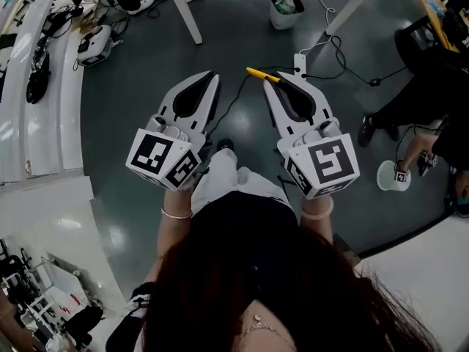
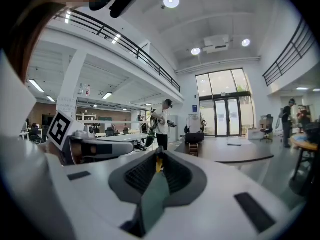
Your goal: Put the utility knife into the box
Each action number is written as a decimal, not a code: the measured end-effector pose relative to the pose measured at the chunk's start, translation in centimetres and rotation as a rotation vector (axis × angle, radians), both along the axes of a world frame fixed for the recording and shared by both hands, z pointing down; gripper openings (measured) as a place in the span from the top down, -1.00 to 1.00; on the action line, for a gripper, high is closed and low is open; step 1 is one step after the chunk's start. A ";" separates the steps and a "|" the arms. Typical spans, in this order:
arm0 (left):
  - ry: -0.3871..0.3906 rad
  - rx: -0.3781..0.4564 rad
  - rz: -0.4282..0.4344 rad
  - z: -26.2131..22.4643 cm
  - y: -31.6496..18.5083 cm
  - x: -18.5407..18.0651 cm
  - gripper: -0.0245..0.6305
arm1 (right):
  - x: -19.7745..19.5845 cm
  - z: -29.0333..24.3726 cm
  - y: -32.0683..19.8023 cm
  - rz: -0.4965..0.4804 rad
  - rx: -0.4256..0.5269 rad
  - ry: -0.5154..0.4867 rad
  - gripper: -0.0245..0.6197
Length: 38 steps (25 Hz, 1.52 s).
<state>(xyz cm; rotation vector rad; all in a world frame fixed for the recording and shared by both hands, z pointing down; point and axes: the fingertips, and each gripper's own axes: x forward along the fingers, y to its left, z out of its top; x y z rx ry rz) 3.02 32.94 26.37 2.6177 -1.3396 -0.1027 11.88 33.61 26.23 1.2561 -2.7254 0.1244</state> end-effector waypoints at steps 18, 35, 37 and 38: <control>0.016 0.030 0.086 -1.0 -21.6 -3.5 0.93 | -5.0 -2.0 -20.5 0.027 0.053 0.032 0.77; 0.020 0.013 -0.011 0.9 -39.4 -4.5 0.92 | -5.4 -0.9 -39.0 -0.064 0.053 0.004 0.77; 0.023 0.013 -0.038 0.2 -42.3 -4.4 0.93 | -5.3 -1.4 -42.2 -0.090 0.057 -0.002 0.77; 0.025 0.013 -0.052 -0.1 -43.9 -4.4 0.93 | -5.3 -1.7 -43.9 -0.101 0.056 -0.003 0.77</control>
